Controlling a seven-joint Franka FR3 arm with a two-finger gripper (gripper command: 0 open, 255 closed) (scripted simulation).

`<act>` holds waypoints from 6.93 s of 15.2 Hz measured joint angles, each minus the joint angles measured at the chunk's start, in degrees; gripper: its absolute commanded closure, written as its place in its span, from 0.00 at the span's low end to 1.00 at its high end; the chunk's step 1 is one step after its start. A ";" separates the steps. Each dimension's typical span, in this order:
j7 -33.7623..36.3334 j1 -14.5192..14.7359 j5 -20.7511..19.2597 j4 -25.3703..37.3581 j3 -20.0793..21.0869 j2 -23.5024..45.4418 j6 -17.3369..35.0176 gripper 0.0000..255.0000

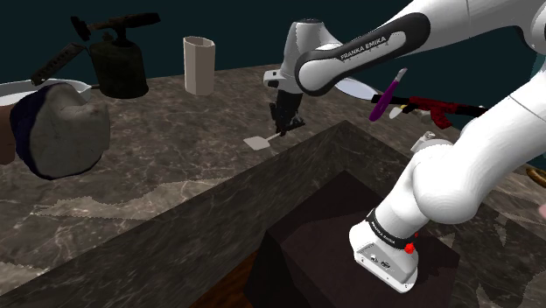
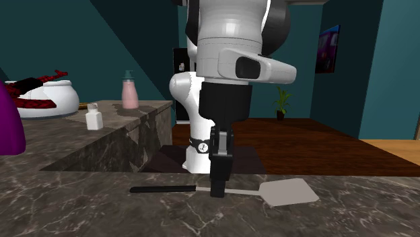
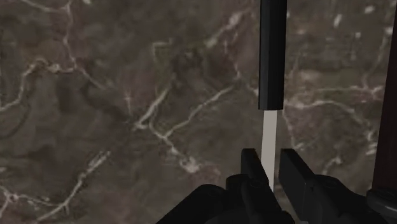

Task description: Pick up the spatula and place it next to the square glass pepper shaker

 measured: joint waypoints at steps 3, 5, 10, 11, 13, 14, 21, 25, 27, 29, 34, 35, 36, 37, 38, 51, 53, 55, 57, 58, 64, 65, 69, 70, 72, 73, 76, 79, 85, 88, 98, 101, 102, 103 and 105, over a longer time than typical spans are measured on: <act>0.00 0.00 0.00 0.00 0.00 0.00 0.00 1.00; 0.00 0.00 0.00 0.00 0.00 0.00 0.00 1.00; -0.07 0.04 0.06 0.98 0.09 -0.89 -1.85 1.00; -0.16 0.00 0.03 1.23 0.08 -1.47 -2.67 1.00; -0.18 0.03 0.06 1.94 0.18 -2.36 -4.27 1.00; -0.19 0.06 0.10 2.47 0.24 -2.74 -5.17 1.00; -0.50 0.09 0.23 5.70 0.49 -5.47 -11.11 1.00; -0.57 0.15 0.31 7.51 0.69 -6.71 -14.17 1.00; -0.71 0.13 0.32 8.53 0.74 -7.46 -15.92 1.00; -0.76 0.19 0.42 9.87 0.83 -7.62 -17.43 1.00; -0.86 0.29 0.59 12.92 1.11 -8.59 -21.45 1.00; -1.00 0.28 0.61 13.66 1.08 -8.66 -22.25 1.00; -1.07 0.28 0.64 14.37 1.10 -8.69 -23.00 1.00; -1.11 0.29 0.65 14.94 1.14 -8.96 -23.83 1.00; -1.27 0.25 0.65 15.60 1.09 -9.08 -24.59 1.00; -14.24 -6.23 -5.31 9.97 -8.42 -18.17 -26.41 1.00; -16.68 -7.47 -6.59 9.02 -10.38 -19.23 -26.13 1.00; -19.70 -8.78 -7.91 9.08 -12.80 -19.60 -26.04 1.00; -22.40 -9.91 -9.04 9.55 -14.78 -20.16 -26.56 1.00; -23.63 -10.36 -9.52 9.86 -15.74 -20.15 -26.60 1.00; -32.13 -13.25 -12.55 11.87 -22.59 -19.74 -26.37 1.00; -33.91 -13.46 -12.82 12.89 -24.27 -18.70 -25.91 1.00; -39.65 -14.37 -13.71 15.57 -29.19 -16.63 -25.19 1.00; -41.03 -14.44 -13.75 16.37 -30.41 -15.93 -24.97 1.00; -44.16 -14.64 -13.76 18.20 -33.14 -14.50 -24.68 1.00; -46.26 -14.37 -13.32 19.94 -35.14 -12.88 -24.37 1.00; -50.59 -14.15 -12.60 22.41 -39.12 -10.30 -23.53 1.00; -51.54 -13.98 -12.41 21.57 -40.55 -9.26 -21.54 1.00; -51.68 -13.85 -12.50 17.85 -42.19 -8.08 -16.71 1.00; -51.75 -13.65 -12.38 16.13 -43.04 -7.25 -14.25 1.00; -53.09 -12.47 -10.93 11.15 -46.62 -3.20 -5.75 1.00; -53.86 -11.73 -9.79 10.01 -47.89 -1.32 -3.09 1.00; -54.13 -11.54 -9.45 9.47 -48.32 -0.74 -2.09 1.00; -54.63 -11.18 -8.79 9.29 -48.86 0.13 -1.23 1.00; -55.10 -10.81 -8.09 8.54 -49.47 1.13 0.27 1.00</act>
